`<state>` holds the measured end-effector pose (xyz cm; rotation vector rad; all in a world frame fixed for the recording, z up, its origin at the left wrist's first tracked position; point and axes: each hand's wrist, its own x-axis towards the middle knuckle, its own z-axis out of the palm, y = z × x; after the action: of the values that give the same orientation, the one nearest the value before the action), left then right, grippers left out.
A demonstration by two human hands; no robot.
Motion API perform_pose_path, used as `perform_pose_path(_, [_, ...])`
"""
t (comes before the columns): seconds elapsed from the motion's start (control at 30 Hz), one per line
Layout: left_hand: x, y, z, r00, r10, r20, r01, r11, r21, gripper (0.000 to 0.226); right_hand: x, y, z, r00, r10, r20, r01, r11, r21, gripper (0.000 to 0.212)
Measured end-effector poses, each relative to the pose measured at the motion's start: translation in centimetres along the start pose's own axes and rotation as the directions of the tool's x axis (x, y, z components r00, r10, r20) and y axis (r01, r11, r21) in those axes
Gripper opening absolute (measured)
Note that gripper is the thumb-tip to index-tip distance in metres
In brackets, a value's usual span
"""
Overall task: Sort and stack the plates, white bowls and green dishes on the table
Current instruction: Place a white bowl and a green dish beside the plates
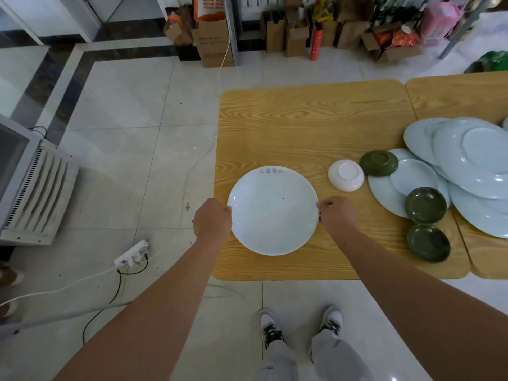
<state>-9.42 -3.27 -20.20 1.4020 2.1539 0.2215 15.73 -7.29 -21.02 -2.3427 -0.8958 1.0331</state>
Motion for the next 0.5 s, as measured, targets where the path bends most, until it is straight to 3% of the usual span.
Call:
perform_pose_path(0.13, [-0.9,4.2,0.5,0.969,0.205,-0.135,-0.218,0.972,-0.086,0.023,1.9,-0.8,-3.1,0.999,0.048,-0.008,-0.045,0.980,0.195,0.013])
perform_pose_path(0.23, [-1.5,9.3,2.0,0.920,0.375,-0.113,-0.391,0.895,-0.213,0.021,4.1,-0.9,-6.2,0.994,0.105,-0.026,-0.090,0.938,0.333,0.008])
perform_pose_path(0.33, [-1.6,14.3,4.5,0.915,0.402,-0.004,-0.391,0.887,-0.248,0.019,5.8,-0.9,-8.7,0.991,0.134,-0.014,-0.113,0.882,0.458,0.011])
perform_pose_path(0.37, [-1.6,15.8,5.4,0.920,0.389,0.055,-0.364,0.897,-0.252,0.020,6.3,-0.9,-9.3,0.992,0.125,0.020,-0.121,0.891,0.438,0.005])
perform_pose_path(0.4, [-1.5,17.1,6.3,0.921,0.374,0.110,-0.340,0.908,-0.245,0.021,7.1,-0.9,-9.7,0.985,0.158,0.067,-0.172,0.888,0.426,0.013])
perform_pose_path(0.43, [-1.4,18.3,7.3,0.918,0.366,0.152,-0.326,0.916,-0.233,0.022,7.2,-1.3,-10.1,0.975,0.204,0.089,-0.223,0.897,0.382,0.035])
perform_pose_path(0.47, [-1.3,19.4,8.1,0.917,0.356,0.177,-0.317,0.924,-0.214,0.023,7.7,-1.1,-10.7,0.983,0.162,0.081,-0.173,0.971,0.164,0.053])
perform_pose_path(0.5, [-1.1,20.4,8.8,0.916,0.352,0.190,-0.318,0.929,-0.192,0.025,8.2,-0.9,-11.3,0.987,0.139,0.081,-0.147,0.984,0.100,0.061])
